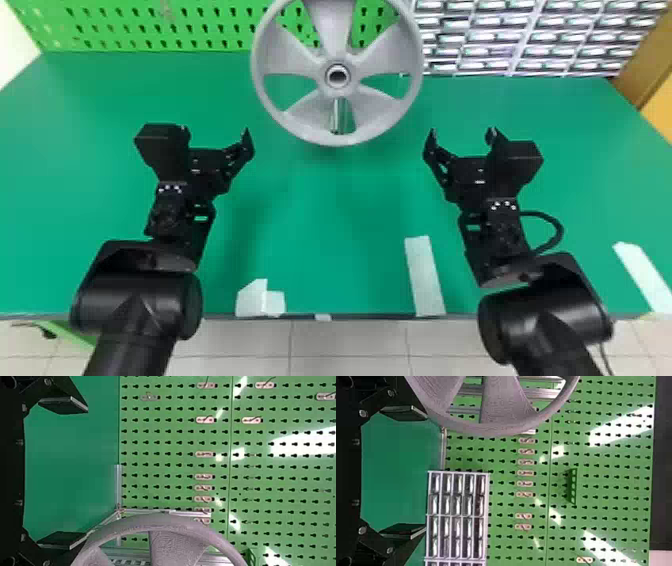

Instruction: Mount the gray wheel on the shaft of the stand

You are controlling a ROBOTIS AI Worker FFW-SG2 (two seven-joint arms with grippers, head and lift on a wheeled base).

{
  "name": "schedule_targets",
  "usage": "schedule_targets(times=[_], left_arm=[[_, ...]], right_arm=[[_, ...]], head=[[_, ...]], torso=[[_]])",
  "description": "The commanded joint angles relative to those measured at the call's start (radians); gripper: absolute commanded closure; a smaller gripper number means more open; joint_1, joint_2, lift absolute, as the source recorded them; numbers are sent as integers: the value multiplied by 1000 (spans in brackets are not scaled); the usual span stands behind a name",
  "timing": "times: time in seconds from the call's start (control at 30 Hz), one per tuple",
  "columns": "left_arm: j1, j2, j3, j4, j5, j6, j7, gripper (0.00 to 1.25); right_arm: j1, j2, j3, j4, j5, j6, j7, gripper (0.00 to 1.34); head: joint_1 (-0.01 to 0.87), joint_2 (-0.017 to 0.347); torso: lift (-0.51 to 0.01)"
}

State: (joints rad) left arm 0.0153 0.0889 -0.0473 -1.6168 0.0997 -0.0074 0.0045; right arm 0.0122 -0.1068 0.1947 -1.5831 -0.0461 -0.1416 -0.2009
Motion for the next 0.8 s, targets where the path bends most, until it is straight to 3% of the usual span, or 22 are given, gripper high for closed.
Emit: schedule_targets(times=[0.0, 0.77], left_arm=[[0, 0, 1, 0, 5, 1, 0, 157], [-5, 0, 3, 0, 9, 1, 0, 157]], right_arm=[[0, 2, -1, 0, 2, 0, 0, 295], [-1, 4, -1, 0, 2, 0, 0, 295]], head=[[865, 52], [865, 52]], torso=[[-101], [-101]])
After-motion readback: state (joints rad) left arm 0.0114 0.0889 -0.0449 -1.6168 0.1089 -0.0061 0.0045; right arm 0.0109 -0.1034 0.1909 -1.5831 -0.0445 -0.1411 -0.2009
